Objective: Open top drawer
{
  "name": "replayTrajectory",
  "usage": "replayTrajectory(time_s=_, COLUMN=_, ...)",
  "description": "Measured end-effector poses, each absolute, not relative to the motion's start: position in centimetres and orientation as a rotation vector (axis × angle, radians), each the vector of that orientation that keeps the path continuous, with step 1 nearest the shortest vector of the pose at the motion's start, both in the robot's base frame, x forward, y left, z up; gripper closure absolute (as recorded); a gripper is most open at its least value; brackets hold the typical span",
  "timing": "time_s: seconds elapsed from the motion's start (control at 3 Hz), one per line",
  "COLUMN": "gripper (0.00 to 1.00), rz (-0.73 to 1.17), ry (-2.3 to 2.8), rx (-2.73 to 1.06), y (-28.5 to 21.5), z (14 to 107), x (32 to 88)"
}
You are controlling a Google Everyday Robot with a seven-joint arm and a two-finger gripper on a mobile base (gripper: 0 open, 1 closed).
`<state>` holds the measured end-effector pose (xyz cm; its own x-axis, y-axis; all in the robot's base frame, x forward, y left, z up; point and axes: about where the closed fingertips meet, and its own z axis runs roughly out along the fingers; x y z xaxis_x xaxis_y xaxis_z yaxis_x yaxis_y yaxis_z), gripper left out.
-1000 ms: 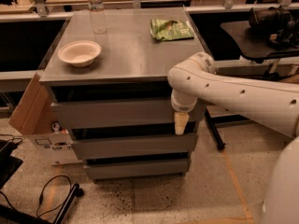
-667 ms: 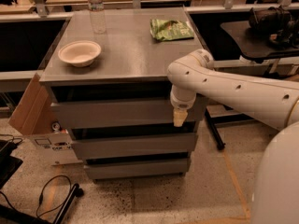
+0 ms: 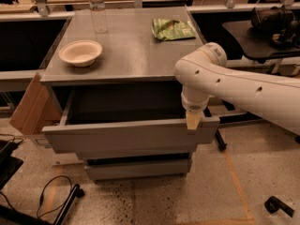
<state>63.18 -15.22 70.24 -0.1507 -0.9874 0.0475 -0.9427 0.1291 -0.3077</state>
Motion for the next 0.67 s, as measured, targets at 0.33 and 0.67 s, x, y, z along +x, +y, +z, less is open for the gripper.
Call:
replayTrajectory(time_s=0.33, gripper=1.00, rz=-0.405, ry=2.232, rx=-1.924, y=-15.35, z=70.62, x=62.77)
replayTrajectory(time_s=0.67, gripper=0.82, rz=-0.405, ry=2.234, rx=-1.925, y=-15.43, z=70.50, x=62.71)
